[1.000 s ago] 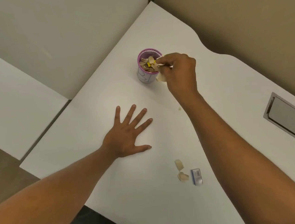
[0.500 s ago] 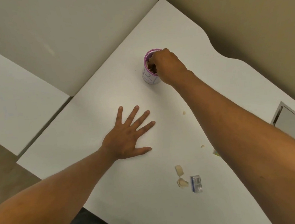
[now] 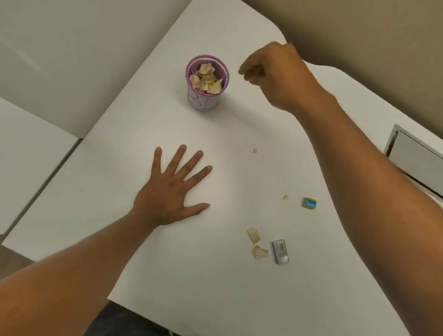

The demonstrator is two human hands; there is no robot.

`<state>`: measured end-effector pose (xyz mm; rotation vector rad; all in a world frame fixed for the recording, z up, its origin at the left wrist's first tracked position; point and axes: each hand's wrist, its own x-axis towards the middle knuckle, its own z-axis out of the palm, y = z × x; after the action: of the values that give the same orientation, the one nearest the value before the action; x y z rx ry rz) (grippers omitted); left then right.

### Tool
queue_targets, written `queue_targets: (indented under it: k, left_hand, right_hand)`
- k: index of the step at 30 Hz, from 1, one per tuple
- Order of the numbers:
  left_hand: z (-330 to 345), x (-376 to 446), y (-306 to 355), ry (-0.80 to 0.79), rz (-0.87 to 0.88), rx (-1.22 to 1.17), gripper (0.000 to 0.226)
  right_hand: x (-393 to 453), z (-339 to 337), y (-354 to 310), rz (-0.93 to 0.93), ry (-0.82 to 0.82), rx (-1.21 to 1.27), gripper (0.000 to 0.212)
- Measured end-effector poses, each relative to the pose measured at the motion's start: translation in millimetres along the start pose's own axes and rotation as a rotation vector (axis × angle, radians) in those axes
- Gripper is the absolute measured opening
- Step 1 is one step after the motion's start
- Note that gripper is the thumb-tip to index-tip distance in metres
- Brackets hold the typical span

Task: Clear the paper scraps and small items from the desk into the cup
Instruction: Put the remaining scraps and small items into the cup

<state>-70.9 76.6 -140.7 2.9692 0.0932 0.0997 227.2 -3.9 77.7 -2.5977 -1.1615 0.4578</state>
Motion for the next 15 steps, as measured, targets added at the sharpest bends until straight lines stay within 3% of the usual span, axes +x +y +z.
queue_targets:
  k: [2, 7, 10, 15]
  left_hand:
    - [0.2, -0.3, -0.2, 0.009, -0.001, 0.008, 0.092]
    - [-2.0, -0.9, -1.3, -0.014, -0.008, 0.02, 0.091]
    - [-3.2, -0.2, 0.0, -0.024, -0.011, 0.018, 0.09]
    - [-2.1, 0.2, -1.5, -0.031, -0.016, 0.023, 0.091]
  right_hand:
    - [-33.2, 25.0, 28.2, 0.055, -0.004, -0.016, 0.031]
    - [-102.3, 101.8, 52.9, 0.022, -0.269, 0.009, 0.044]
    - [-130.3, 130.7, 64.4, 0.037, -0.178, 0.006, 0.05]
    - [-190.1, 151.3, 73.6, 0.25, -0.01, 0.08, 0.041]
